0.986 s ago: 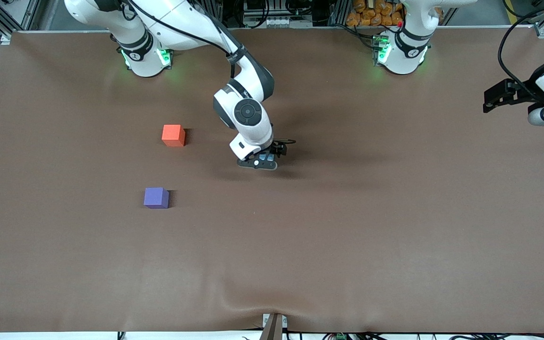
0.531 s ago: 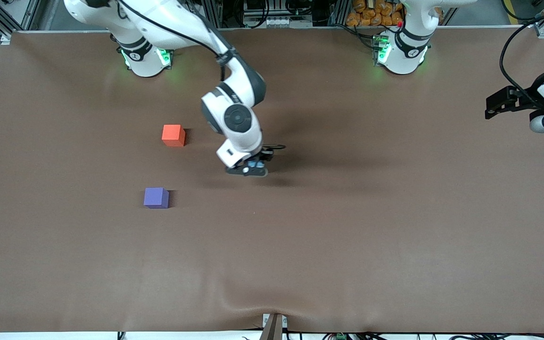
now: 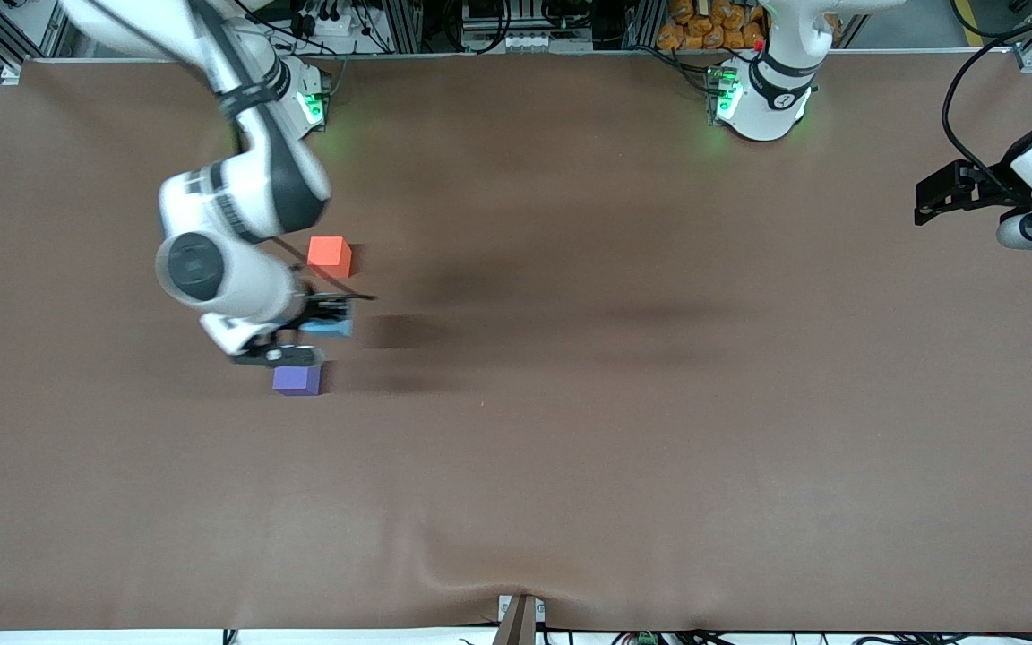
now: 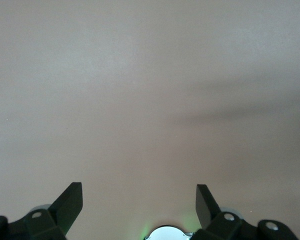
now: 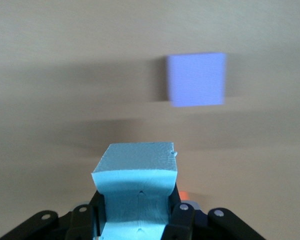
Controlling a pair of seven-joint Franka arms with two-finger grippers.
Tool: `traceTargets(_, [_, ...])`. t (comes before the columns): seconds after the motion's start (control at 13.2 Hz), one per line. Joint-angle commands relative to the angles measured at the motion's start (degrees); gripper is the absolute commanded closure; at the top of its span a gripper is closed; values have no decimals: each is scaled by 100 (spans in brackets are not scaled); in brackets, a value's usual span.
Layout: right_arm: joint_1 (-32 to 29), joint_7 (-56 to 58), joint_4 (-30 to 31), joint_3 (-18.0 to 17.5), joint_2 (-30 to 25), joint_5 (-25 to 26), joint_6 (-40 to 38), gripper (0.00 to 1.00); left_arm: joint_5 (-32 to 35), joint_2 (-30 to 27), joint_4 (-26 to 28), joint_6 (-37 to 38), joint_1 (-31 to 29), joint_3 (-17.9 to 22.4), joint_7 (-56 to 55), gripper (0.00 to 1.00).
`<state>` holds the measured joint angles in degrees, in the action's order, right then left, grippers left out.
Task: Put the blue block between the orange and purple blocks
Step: 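Carry the blue block with the right gripper toward the orange block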
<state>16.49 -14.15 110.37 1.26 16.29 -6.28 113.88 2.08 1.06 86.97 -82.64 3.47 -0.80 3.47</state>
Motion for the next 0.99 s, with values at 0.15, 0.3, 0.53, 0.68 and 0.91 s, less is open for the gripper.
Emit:
traceTargets(0.15, [-725,1115,1608,-161,-416,-110,1389,100,99,-26,-84,11,5,-95,75,0])
traceTargets(0.3, [-709,1142,1672,-153,-363,-294,1532,100,99,-18,-93,11,-4,-122,66,0])
traceTargets(0.53, [-595,1134,1838,-179,-258,-313,2023,100,99,-18,-93,11,-13,-122,66,0])
traceTargets(0.68, [-480,1142,1917,-179,-205,-339,2182,100,99,-18,-92,11,-13,-113,75,0])
traceTargets(0.91, [-454,1142,2110,-188,-144,-339,2463,100,99,-18,-93,11,-21,-113,75,0])
